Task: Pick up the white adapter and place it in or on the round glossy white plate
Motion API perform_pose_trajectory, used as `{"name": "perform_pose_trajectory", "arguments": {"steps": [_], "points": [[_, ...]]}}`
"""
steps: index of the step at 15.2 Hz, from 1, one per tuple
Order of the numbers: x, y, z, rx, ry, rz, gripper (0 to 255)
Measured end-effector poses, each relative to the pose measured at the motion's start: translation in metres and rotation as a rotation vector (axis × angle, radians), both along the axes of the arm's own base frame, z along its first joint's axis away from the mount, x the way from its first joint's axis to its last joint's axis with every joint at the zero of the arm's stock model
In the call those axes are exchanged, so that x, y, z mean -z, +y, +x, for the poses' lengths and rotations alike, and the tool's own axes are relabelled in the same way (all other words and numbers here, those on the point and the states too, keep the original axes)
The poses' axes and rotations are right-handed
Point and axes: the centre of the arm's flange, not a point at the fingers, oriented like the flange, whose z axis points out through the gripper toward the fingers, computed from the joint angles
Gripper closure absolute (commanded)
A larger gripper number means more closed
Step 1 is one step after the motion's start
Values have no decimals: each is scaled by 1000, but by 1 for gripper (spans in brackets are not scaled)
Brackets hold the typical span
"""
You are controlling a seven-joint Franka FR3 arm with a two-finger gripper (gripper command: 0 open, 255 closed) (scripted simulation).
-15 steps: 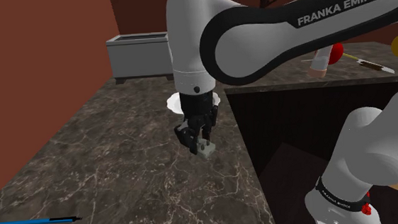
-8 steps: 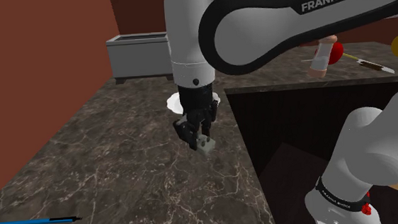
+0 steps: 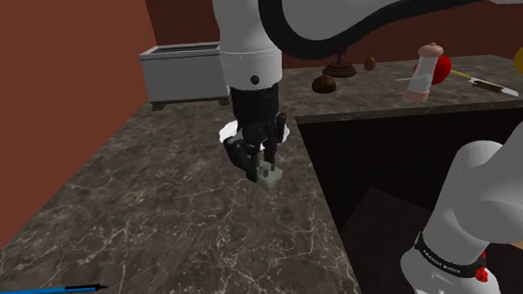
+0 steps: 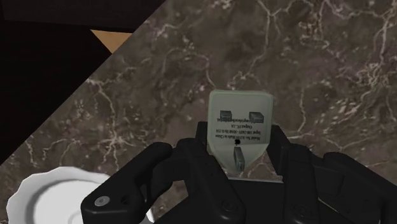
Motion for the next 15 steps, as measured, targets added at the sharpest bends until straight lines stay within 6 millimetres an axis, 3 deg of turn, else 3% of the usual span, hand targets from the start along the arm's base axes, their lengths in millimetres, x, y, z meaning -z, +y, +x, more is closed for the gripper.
{"name": "perform_pose_trajectory", "arguments": {"steps": [6, 15], "points": [[-27, -4, 6, 0, 0, 0, 255], [-28, -83, 85, 1, 1, 0, 255]]}}
